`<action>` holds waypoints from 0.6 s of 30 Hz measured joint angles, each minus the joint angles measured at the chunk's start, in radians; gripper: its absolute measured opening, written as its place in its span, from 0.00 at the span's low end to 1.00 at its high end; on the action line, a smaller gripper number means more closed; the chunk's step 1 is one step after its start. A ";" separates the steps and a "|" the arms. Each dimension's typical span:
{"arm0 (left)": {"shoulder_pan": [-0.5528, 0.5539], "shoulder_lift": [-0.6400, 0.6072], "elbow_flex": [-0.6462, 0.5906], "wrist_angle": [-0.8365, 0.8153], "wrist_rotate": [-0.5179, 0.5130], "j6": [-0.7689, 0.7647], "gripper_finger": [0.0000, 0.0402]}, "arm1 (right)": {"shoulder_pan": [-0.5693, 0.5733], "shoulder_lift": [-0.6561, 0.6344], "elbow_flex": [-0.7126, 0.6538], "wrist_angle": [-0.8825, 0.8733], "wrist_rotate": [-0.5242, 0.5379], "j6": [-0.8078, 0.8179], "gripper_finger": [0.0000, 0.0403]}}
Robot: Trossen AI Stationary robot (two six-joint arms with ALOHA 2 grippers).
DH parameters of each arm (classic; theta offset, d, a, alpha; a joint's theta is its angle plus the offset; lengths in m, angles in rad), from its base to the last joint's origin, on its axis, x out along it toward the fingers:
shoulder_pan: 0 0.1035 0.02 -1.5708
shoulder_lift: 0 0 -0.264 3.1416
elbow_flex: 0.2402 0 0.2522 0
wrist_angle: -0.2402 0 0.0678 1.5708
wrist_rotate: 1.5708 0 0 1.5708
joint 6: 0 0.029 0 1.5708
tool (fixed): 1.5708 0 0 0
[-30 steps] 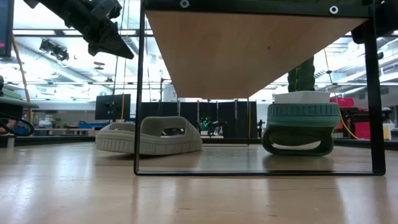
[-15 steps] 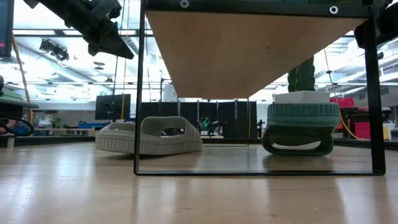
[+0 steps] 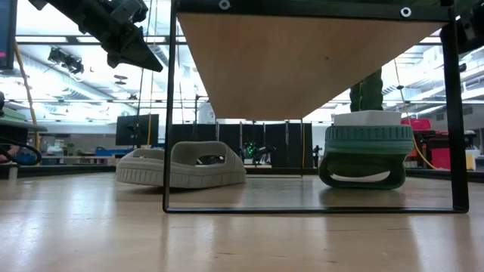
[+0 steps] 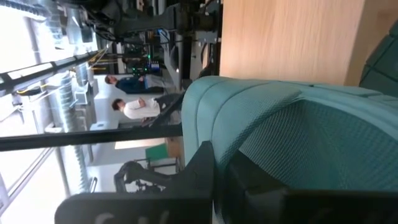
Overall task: Pick and place slides into the shelf
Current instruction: Put the right green slide on the shelf
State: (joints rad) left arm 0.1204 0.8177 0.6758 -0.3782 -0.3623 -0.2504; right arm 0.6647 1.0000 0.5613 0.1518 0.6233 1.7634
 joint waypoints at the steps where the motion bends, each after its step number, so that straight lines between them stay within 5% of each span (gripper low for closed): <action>1: 0.000 0.000 0.000 0.000 0.000 0.000 0.04 | 0.000 0.000 0.000 -0.002 0.003 0.000 0.02; 18: 0.000 0.000 0.000 0.000 0.000 -0.008 0.05 | 0.052 -0.035 0.000 -0.109 0.033 0.068 0.02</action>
State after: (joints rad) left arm 0.1204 0.8180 0.6758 -0.3779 -0.3622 -0.2581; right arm 0.7166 0.9649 0.5613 0.0432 0.6559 1.8312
